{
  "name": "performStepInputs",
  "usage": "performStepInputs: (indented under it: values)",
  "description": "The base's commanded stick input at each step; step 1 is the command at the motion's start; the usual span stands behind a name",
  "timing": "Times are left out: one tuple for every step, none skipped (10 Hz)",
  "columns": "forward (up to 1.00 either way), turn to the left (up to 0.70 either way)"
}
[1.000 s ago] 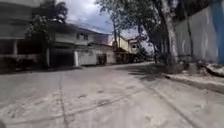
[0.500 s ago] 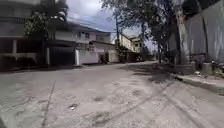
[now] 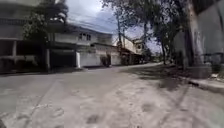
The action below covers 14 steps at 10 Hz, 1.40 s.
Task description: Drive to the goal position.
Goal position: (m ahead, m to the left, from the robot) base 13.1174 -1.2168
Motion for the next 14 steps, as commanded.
performStepInputs:
  values:
    - [1.0, -0.03]
    - [1.0, -0.03]
    - [1.0, -0.02]
    - [1.0, -0.02]
    - [1.0, -0.02]
    - [1.0, -0.02]
    - [1.0, -0.02]
    - [1.0, -0.02]
    - [1.0, -0.02]
    - [1.0, -0.02]
    - [1.0, -0.02]
    - [1.0, -0.01]
    - [1.0, 0.0]
    - [1.0, 0.0]
